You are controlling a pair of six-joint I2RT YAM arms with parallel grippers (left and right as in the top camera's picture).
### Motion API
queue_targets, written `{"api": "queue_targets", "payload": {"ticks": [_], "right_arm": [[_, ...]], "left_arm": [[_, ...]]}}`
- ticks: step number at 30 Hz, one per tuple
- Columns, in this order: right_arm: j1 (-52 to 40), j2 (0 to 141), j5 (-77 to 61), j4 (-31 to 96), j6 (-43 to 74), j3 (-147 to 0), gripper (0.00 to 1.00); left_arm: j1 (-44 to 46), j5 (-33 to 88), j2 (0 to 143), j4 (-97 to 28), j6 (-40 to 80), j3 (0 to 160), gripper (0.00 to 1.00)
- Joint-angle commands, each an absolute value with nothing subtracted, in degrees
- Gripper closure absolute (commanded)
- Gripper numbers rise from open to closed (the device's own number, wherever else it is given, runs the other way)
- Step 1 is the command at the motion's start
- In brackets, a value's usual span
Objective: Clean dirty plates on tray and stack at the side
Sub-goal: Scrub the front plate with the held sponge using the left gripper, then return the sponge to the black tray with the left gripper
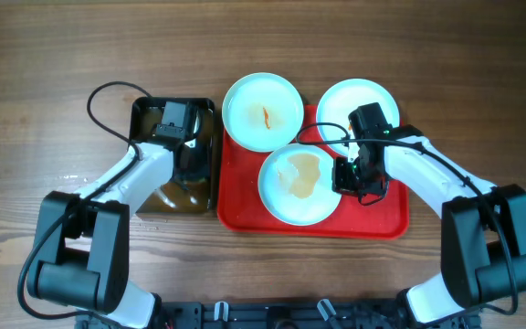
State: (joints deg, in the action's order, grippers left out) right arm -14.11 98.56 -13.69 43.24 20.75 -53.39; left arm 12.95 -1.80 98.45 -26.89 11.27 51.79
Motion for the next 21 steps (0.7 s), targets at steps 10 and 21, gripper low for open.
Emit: {"api": "queue_targets", "payload": {"ticks": [10, 21], "right_arm": [[-14.02, 99.44, -11.86, 44.03, 20.34, -53.12, 0.96], [-14.02, 99.44, -11.86, 44.8, 20.36, -53.12, 0.96]], "left_arm": [[12.58, 0.4, 102.13, -21.02, 10.72, 51.64, 0.84], [10.85, 1.74, 100.73, -25.04, 10.59, 55.53, 0.42]]}}
